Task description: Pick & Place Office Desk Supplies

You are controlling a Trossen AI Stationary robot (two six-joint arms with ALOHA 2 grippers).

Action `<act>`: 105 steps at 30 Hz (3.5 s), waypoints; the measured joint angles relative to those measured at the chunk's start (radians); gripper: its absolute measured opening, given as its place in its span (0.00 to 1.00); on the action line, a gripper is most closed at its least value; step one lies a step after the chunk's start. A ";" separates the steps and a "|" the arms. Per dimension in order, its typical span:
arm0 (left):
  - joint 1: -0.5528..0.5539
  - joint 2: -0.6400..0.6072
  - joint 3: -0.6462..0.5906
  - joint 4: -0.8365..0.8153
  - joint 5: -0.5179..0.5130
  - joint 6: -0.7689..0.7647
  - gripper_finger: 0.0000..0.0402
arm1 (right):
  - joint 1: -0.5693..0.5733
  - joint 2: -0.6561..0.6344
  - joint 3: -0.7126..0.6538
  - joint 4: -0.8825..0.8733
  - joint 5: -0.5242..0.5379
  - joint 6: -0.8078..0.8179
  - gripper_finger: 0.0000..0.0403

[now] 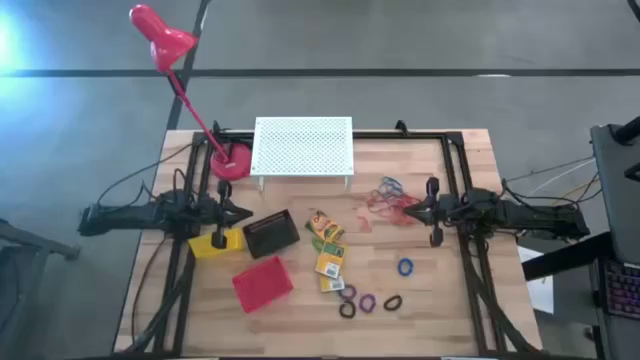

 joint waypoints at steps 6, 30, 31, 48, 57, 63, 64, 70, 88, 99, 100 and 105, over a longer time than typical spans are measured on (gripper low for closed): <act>0.000 0.000 0.000 0.000 0.000 0.000 0.07 | 0.000 0.000 0.000 0.000 0.000 0.000 0.07; 0.000 0.000 0.000 0.000 0.000 0.000 0.07 | 0.000 0.000 0.000 0.000 0.000 0.000 0.07; 0.000 0.000 0.000 0.000 0.000 0.000 0.07 | 0.000 0.000 0.000 0.000 0.000 0.000 0.07; 0.002 0.001 0.000 0.014 -0.071 0.008 0.07 | 0.000 0.000 0.000 0.104 0.000 0.380 0.07; 0.001 0.004 0.000 0.135 -0.049 -0.288 0.07 | 0.000 0.023 0.000 0.109 0.006 0.444 0.07; 0.003 0.058 0.000 0.340 -0.143 -0.235 0.06 | 0.000 0.055 0.000 0.115 0.009 0.396 0.07; 0.003 0.083 0.000 0.377 -0.144 -0.223 0.06 | 0.000 0.061 0.000 0.115 0.017 0.388 0.07; 0.003 0.366 0.156 0.271 -0.243 -0.224 0.02 | -0.001 0.106 0.000 0.134 0.073 0.340 0.07; 0.020 1.494 1.185 -1.188 -0.184 -0.529 0.28 | -0.001 0.217 0.000 0.248 0.081 0.330 0.07; 0.041 1.806 1.219 -1.192 -0.074 -0.573 0.51 | 0.000 0.216 0.000 0.247 0.074 0.304 0.07; 0.041 1.816 1.219 -1.188 -0.075 -0.573 0.51 | 0.000 0.216 0.000 0.247 0.074 0.304 0.07; 0.042 1.840 1.219 -1.183 -0.115 -0.587 0.46 | 0.000 0.216 0.000 0.244 0.069 0.298 0.07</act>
